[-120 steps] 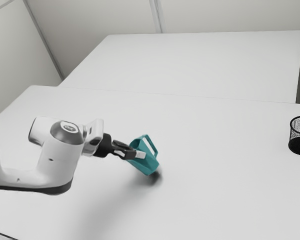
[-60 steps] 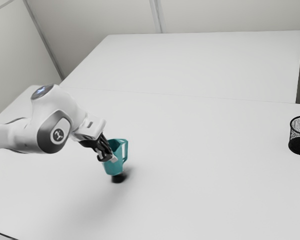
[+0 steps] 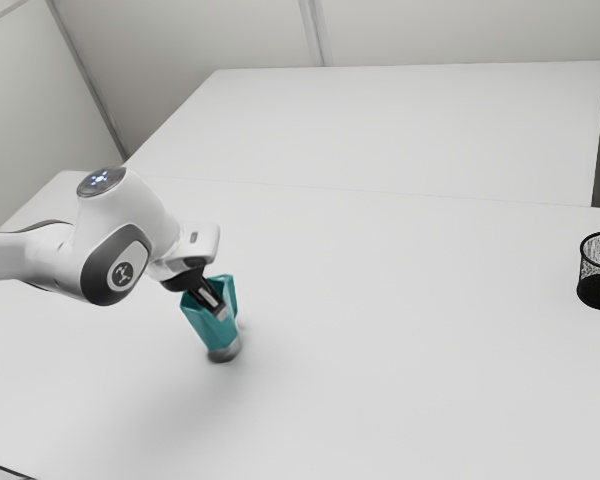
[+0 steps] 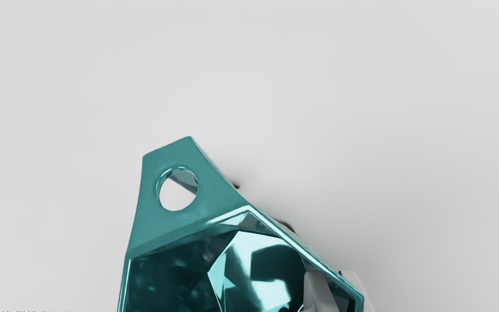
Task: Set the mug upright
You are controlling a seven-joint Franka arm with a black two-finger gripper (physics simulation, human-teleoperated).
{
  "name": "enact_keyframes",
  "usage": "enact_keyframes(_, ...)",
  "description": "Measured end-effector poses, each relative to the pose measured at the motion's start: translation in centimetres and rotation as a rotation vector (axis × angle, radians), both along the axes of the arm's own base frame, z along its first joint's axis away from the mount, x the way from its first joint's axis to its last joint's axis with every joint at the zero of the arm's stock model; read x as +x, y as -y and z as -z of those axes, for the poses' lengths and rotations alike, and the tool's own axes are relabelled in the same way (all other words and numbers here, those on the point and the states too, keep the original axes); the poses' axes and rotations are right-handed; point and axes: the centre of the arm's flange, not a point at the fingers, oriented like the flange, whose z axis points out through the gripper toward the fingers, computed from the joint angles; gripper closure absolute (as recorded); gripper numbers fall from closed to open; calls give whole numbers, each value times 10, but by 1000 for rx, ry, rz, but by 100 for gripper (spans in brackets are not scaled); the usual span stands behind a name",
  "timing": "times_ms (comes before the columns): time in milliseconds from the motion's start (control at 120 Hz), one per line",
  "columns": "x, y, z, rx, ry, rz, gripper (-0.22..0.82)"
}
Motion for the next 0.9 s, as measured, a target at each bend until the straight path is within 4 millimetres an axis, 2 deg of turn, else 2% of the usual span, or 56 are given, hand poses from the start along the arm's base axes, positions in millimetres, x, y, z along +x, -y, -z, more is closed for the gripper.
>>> enact_keyframes(367, 16, 6, 14, -61, 69, -216, 79)
enact_keyframes(742, 20, 8, 21, -99, 79, -337, 78)
enact_keyframes(800, 20, 9, 21, -103, 78, -346, 72)
enact_keyframes(900, 20, 11, 21, -110, 76, -363, 53)
